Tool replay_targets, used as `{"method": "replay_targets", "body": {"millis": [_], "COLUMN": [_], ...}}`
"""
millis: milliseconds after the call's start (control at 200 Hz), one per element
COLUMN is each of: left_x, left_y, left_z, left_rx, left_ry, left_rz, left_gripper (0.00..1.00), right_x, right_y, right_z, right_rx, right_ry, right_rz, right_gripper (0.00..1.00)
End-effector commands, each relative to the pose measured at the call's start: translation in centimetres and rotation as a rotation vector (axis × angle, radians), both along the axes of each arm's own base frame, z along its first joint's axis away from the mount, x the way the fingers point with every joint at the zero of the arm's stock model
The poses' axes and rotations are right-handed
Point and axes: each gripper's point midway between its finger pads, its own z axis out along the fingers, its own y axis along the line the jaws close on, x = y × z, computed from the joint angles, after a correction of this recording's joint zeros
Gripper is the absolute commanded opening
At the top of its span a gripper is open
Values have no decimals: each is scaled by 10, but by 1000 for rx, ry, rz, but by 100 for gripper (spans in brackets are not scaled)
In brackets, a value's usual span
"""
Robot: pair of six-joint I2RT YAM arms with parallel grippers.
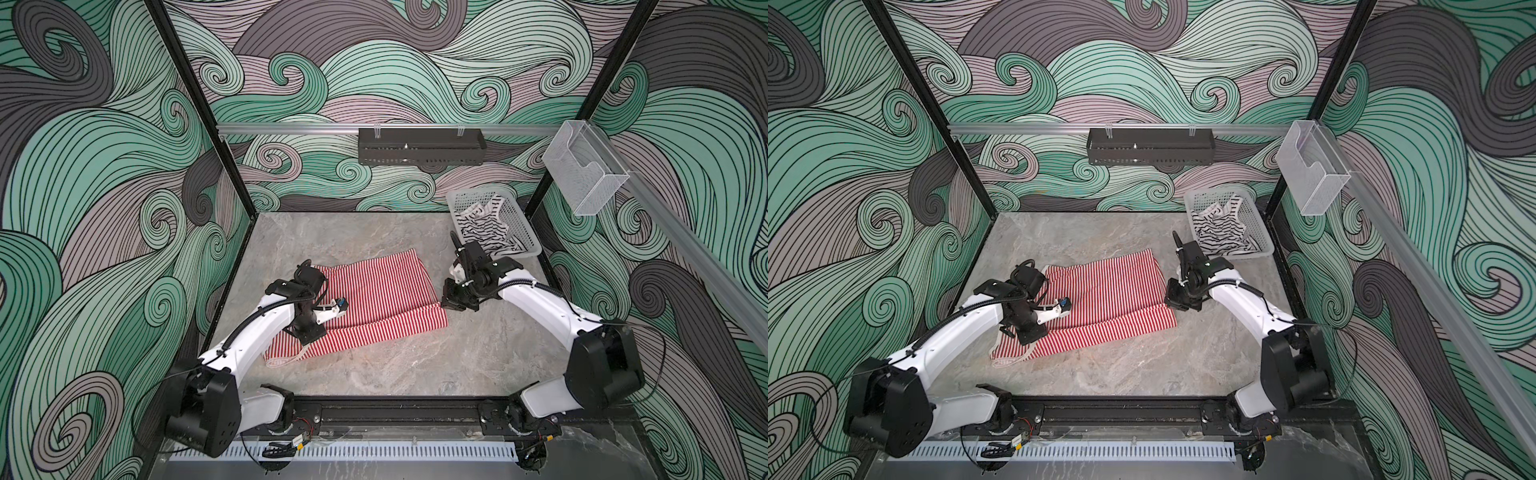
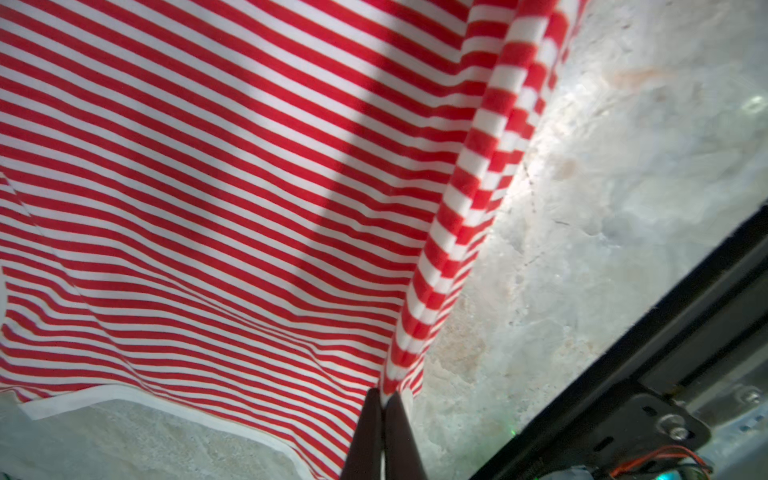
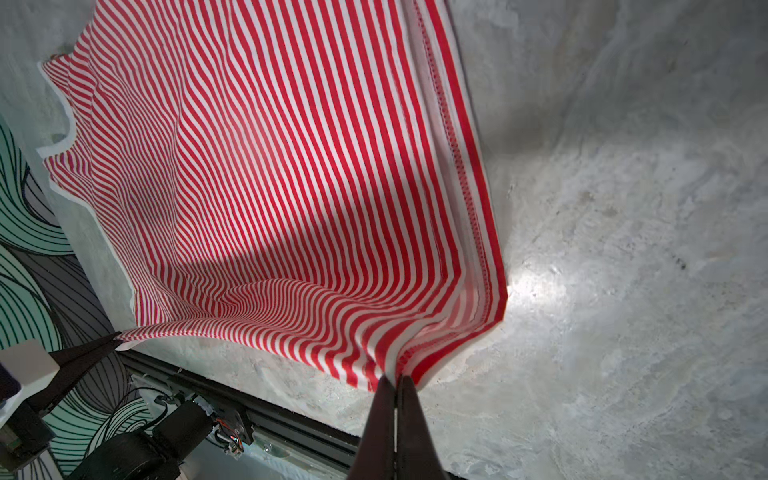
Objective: Fold and stack the tank tops
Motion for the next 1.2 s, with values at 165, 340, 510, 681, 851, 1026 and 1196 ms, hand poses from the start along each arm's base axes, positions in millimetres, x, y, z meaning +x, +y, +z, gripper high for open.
{"method": "replay_targets", "body": {"millis": [165, 340, 510, 681, 851, 1026, 1196], "left_x": [55, 69, 74, 88, 113, 111, 41], "left_y": [1, 7, 8, 8, 22, 43, 38], "left_z": [-5, -17, -24, -30, -35, -19, -14], "left_rx": [37, 49, 59, 64, 155, 193, 111], "left_ry": [-70, -56, -27, -47, -111, -194, -25], "left_rz": [7, 23, 27, 64, 153, 238, 186], "left_gripper": [0, 0, 0, 12, 19, 30, 31], "right_x": [39, 56, 64, 65, 62, 46, 24], "right_y": [-4, -4, -2, -6, -13, -8, 15], "right_z": [-17, -30, -39, -52, -48, -36, -49], "right_rx": [-59, -90, -90, -122, -161, -185, -164], "right_ry": [15, 22, 40, 63, 40, 4, 15], "right_rz": [28, 35, 38, 34, 27, 53, 111], "right_gripper": [0, 0, 0, 0, 25, 35, 33]}}
